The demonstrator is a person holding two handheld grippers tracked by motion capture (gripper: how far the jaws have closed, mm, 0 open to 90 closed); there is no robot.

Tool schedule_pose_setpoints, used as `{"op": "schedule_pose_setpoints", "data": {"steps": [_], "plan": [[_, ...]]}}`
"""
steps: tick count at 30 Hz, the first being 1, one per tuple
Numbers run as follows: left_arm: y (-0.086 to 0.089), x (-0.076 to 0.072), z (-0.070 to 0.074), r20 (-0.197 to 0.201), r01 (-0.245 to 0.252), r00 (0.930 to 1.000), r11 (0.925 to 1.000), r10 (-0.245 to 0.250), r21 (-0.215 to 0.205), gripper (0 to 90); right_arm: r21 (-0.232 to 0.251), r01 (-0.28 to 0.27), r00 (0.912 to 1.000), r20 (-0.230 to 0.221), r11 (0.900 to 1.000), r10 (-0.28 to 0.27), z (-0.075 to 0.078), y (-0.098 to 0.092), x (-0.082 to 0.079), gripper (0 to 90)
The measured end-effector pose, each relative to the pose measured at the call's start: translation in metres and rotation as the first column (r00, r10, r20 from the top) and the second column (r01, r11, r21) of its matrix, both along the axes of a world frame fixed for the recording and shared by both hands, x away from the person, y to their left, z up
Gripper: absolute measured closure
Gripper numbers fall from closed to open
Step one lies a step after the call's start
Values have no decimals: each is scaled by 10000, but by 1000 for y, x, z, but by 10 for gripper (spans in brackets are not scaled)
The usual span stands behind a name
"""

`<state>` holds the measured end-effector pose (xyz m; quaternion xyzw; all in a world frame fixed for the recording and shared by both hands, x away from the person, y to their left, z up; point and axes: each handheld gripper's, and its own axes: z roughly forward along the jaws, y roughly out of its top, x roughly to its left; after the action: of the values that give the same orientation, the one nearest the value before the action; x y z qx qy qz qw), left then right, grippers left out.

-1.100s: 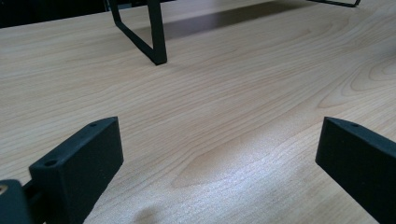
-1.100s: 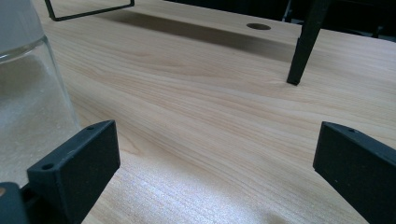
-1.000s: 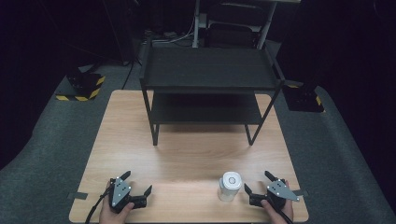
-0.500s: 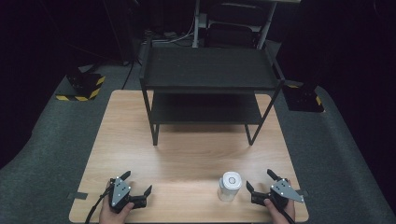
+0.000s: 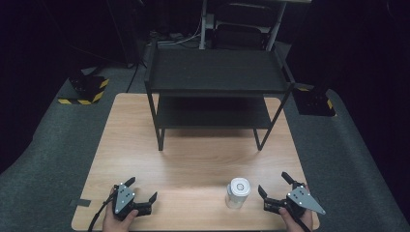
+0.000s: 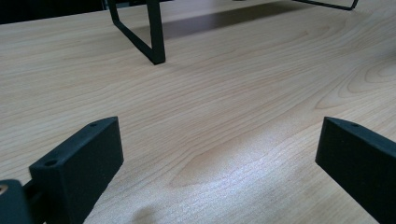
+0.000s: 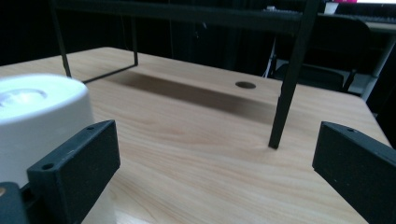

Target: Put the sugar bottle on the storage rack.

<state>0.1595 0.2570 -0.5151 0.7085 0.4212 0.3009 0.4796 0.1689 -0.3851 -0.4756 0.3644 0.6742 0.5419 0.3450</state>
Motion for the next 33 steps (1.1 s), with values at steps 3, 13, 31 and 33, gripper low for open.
{"op": "schedule_pose_setpoints", "data": {"steps": [3,13,31,33], "plan": [[0,0,0,-6,10,10000,10000,-10,-17,11,106,-125,9997,190,9999,123,7,5,-8,6],[1,1,0,-34,9,10000,10000,-10,-97,13,287,-668,9973,323,9974,659,8,27,-26,6],[3,1,0,-101,31,9999,9998,-33,-201,15,317,-774,9967,267,9965,766,-19,77,-25,6],[3,1,0,-120,32,9999,9998,-35,-214,16,324,-745,9970,219,9967,738,-23,80,-24,6]]}}
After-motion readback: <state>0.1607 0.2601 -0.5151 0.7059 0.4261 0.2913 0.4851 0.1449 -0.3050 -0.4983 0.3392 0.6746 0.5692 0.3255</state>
